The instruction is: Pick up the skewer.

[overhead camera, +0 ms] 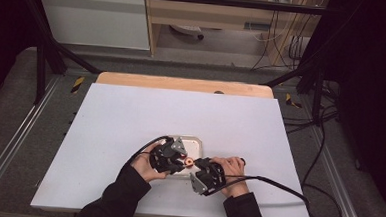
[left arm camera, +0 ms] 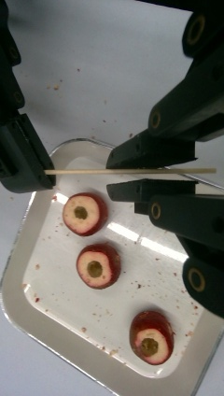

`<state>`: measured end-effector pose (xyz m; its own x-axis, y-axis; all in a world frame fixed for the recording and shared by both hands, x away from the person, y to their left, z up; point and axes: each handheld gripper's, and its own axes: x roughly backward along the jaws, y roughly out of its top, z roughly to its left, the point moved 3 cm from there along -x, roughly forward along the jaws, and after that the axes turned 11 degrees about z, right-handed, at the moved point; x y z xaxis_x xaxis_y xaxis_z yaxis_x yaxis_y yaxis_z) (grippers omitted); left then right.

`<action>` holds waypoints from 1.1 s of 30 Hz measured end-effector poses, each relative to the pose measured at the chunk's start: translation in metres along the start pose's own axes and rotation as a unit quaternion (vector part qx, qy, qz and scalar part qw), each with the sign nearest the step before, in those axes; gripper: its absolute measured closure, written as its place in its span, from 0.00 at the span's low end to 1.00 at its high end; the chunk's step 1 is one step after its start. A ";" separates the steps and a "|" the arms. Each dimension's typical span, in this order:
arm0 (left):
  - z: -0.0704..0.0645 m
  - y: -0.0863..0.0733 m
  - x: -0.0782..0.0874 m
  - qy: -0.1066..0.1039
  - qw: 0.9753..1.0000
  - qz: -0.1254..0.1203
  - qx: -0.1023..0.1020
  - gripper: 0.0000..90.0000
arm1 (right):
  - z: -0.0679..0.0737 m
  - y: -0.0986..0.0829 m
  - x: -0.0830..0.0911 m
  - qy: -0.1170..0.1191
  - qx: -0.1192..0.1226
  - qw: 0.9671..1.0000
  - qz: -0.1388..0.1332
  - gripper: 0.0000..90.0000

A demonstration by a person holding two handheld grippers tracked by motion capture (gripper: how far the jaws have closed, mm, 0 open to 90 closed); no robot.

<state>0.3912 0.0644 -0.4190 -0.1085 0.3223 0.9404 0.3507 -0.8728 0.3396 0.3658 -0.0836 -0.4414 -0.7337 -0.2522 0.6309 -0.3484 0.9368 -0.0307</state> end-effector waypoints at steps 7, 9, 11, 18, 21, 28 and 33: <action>0.000 -0.002 -0.003 -0.003 1.000 0.025 -0.003 0.94 | -0.001 0.003 -0.002 -0.004 0.020 1.000 0.010 0.99; -0.001 -0.001 -0.004 -0.001 1.000 0.029 -0.007 0.95 | -0.001 0.003 -0.002 -0.005 0.031 0.999 0.015 0.99; -0.001 -0.001 -0.005 0.003 1.000 0.030 -0.008 0.97 | -0.001 0.003 -0.002 -0.007 0.031 0.999 0.015 0.99; -0.005 -0.002 -0.005 0.029 0.999 0.036 -0.013 0.98 | -0.002 0.004 -0.002 -0.002 0.013 1.000 0.010 0.95; -0.004 -0.004 -0.005 0.032 0.999 0.033 -0.010 0.98 | -0.005 0.000 -0.002 0.017 -0.035 0.999 0.017 0.83; 0.003 -0.020 0.002 0.044 0.999 0.012 0.010 0.98 | -0.011 -0.018 -0.001 0.046 -0.191 0.980 0.010 0.59; 0.007 -0.034 0.006 0.043 0.999 0.000 0.022 0.98 | -0.011 -0.033 -0.003 0.060 -0.289 0.955 0.007 0.43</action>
<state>0.3853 0.0982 -0.4248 -0.1873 0.2879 0.9392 0.3908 -0.8554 0.3401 0.3857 -0.1111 -0.4341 -0.6513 -0.2416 0.7193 0.0672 0.9259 0.3718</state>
